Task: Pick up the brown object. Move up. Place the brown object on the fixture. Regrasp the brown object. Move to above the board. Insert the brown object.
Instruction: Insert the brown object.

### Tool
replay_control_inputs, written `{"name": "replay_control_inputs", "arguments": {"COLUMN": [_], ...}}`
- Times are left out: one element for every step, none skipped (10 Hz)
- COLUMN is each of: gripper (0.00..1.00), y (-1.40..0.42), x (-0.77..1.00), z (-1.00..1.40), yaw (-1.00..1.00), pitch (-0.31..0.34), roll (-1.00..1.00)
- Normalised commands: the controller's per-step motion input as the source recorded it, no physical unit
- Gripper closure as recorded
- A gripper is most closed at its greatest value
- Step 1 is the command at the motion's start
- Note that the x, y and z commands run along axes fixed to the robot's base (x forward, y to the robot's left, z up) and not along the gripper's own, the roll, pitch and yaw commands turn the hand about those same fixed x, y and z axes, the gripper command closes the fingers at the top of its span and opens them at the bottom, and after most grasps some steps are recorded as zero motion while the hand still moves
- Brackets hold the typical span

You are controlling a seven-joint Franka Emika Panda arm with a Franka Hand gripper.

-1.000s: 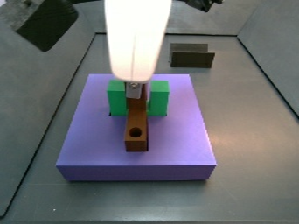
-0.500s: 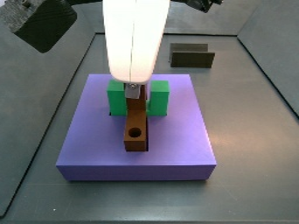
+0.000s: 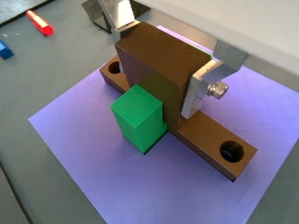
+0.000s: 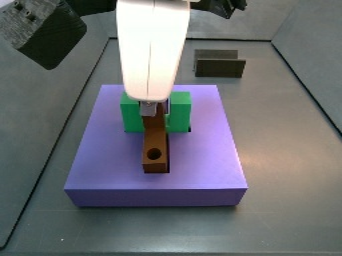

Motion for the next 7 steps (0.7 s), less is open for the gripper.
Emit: {"name": "replay_control_inputs", "arguments": {"gripper": [1.00,1.00,1.00,1.00,1.00,1.00,1.00], "y": [0.00,-0.08,-0.03,-0.01,0.00,0.00,0.00], "x": [0.00,0.00,0.00,0.00,0.00,0.03,0.00], "z": [-0.29,-0.89,-1.00,-1.00,-1.00,0.00,0.00], "yaw": [0.00,-0.03,-0.12,-0.13,-0.12,0.00,0.00], "pitch": [0.000,0.000,0.019,0.036,0.066,0.021,0.001], "roll": [-0.02,0.00,0.04,0.05,0.05,-0.03,0.00]}}
